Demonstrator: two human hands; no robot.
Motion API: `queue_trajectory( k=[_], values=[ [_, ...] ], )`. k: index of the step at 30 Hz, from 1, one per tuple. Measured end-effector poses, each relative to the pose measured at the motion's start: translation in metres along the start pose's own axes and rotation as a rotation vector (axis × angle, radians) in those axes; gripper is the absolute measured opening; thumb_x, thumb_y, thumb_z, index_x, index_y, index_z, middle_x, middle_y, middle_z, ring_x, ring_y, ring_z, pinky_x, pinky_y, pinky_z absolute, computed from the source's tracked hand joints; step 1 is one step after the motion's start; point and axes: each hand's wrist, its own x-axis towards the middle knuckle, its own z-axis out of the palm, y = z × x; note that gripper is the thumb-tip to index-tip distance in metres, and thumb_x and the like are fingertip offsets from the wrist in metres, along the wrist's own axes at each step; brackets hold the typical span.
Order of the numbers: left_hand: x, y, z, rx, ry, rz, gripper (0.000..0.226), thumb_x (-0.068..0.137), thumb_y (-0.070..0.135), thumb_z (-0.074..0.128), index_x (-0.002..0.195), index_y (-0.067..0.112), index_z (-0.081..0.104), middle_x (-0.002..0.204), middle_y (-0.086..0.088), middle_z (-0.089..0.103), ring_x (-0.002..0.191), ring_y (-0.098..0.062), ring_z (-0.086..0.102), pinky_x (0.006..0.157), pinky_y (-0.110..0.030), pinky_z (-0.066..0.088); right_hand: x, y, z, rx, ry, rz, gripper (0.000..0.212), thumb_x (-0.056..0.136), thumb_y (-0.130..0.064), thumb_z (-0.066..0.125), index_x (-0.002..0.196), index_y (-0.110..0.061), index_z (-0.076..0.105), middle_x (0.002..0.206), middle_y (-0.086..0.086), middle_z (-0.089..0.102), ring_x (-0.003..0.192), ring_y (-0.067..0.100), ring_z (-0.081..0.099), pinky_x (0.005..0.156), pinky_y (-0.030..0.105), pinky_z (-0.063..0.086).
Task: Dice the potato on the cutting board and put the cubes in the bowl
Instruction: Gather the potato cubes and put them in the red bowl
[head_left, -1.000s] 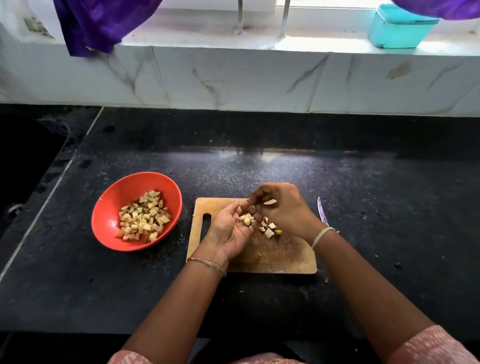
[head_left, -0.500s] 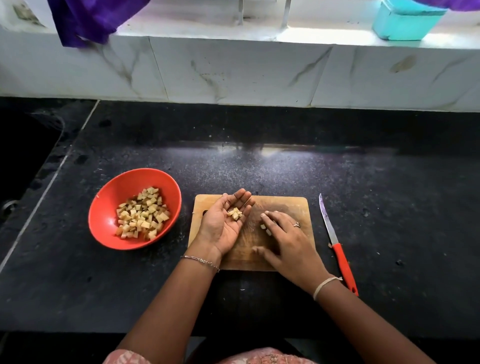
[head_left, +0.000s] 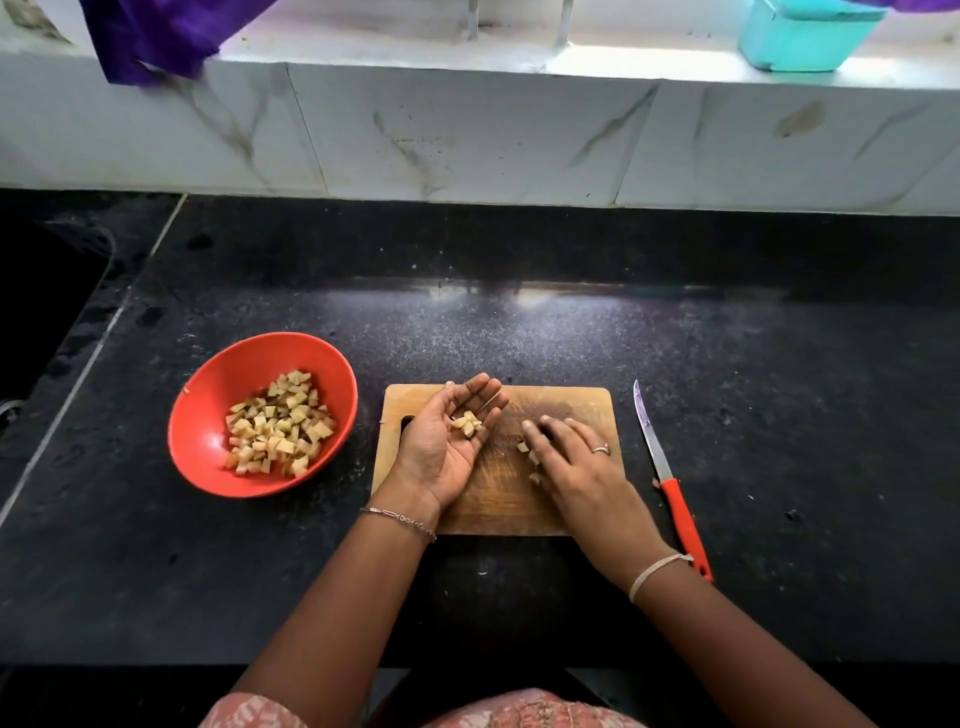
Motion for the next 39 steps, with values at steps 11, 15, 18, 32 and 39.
queue_trajectory(
  k=[11, 15, 18, 32, 39],
  values=[
    [-0.001, 0.0, -0.001, 0.0, 0.003, -0.007, 0.033, 0.102, 0.023, 0.038, 0.104, 0.002, 0.064, 0.099, -0.011, 0.072, 0.092, -0.022, 0.07, 0.085, -0.028, 0.054, 0.027, -0.011, -0.014, 0.067, -0.01, -0.042, 0.012, 0.081, -0.005, 0.068, 0.088, -0.014, 0.072, 0.096, 0.004, 0.068, 0.083, 0.025, 0.062, 0.073, 0.032, 0.052],
    [-0.002, 0.0, -0.001, 0.012, -0.01, -0.003, 0.034, 0.103, 0.024, 0.037, 0.108, 0.002, 0.063, 0.105, -0.012, 0.071, 0.097, -0.023, 0.069, 0.09, -0.029, 0.051, 0.035, -0.014, -0.026, 0.104, -0.149, -0.018, 0.011, 0.083, -0.006, 0.057, 0.085, -0.012, 0.066, 0.091, 0.004, 0.061, 0.081, 0.028, 0.058, 0.071, 0.039, 0.05],
    [-0.004, 0.0, -0.002, 0.018, -0.024, 0.0, 0.036, 0.102, 0.025, 0.037, 0.111, 0.002, 0.062, 0.109, -0.012, 0.07, 0.102, -0.023, 0.067, 0.093, -0.03, 0.049, 0.043, -0.014, -0.031, 0.139, -0.187, -0.002, 0.01, 0.08, -0.01, 0.059, 0.086, -0.015, 0.066, 0.09, 0.003, 0.061, 0.084, 0.025, 0.058, 0.074, 0.037, 0.049],
    [-0.006, -0.008, 0.007, -0.05, -0.02, -0.049, 0.029, 0.101, 0.014, 0.038, 0.098, 0.0, 0.064, 0.094, -0.014, 0.071, 0.087, -0.019, 0.07, 0.084, -0.028, 0.055, 0.077, -0.032, -0.064, 0.581, -0.087, 0.104, 0.011, 0.071, -0.011, 0.075, 0.079, -0.018, 0.073, 0.076, -0.014, 0.068, 0.071, -0.001, 0.061, 0.07, 0.013, 0.049],
    [0.002, -0.008, 0.01, -0.093, 0.036, -0.14, 0.026, 0.096, 0.012, 0.045, 0.073, 0.006, 0.057, 0.059, -0.002, 0.058, 0.047, -0.006, 0.056, 0.044, -0.011, 0.045, 0.077, -0.046, -0.064, 0.342, -0.099, -0.087, 0.017, 0.077, -0.012, 0.059, 0.089, -0.023, 0.067, 0.083, -0.003, 0.068, 0.08, 0.018, 0.061, 0.071, 0.038, 0.051]
  ],
)
